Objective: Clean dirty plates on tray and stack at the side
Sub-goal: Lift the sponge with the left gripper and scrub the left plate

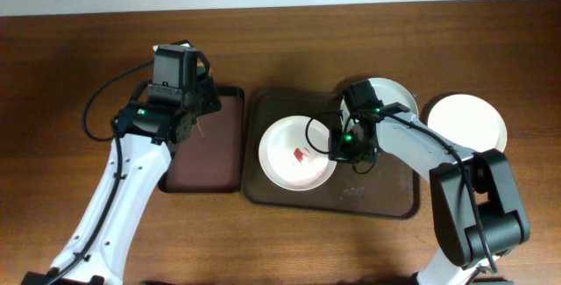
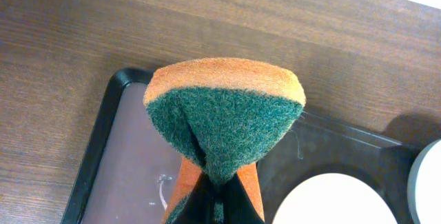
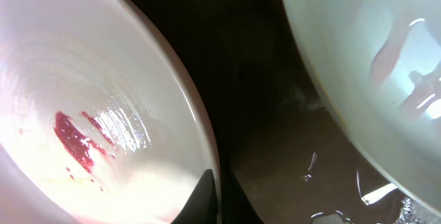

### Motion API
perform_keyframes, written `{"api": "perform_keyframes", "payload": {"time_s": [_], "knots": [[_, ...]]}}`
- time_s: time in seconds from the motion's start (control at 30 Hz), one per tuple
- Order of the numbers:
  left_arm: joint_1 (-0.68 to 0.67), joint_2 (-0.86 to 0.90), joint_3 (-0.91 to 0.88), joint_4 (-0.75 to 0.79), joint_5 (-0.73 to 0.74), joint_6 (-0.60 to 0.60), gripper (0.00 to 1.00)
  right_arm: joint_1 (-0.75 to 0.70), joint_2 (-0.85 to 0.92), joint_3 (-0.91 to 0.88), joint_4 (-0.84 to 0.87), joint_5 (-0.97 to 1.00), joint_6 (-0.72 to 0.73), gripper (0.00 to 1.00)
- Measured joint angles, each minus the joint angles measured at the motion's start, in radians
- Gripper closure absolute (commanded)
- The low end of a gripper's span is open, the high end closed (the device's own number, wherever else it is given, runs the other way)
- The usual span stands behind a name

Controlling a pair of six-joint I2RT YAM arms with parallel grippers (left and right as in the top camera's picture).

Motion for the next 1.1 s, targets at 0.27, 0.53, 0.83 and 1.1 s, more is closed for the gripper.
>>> {"api": "perform_keyframes", "payload": {"time_s": [0.27,0.53,0.83,1.1], "knots": [[0.0,-0.003,0.0,0.001,0.0,0.0,1.0,0.0,0.0,0.0,0.0,0.0,0.0,0.96],[0.0,-0.003,0.0,0.001,0.0,0.0,1.0,0.0,0.0,0.0,0.0,0.0,0.0,0.96],[0.0,-0.003,0.0,-0.037,0.0,0.0,1.0,0.0,0.0,0.0,0.0,0.0,0.0,0.96],[0.0,0.135,-0.102,-0.08,0.0,0.0,1.0,0.0,0.0,0.0,0.0,0.0,0.0,0.96]]}}
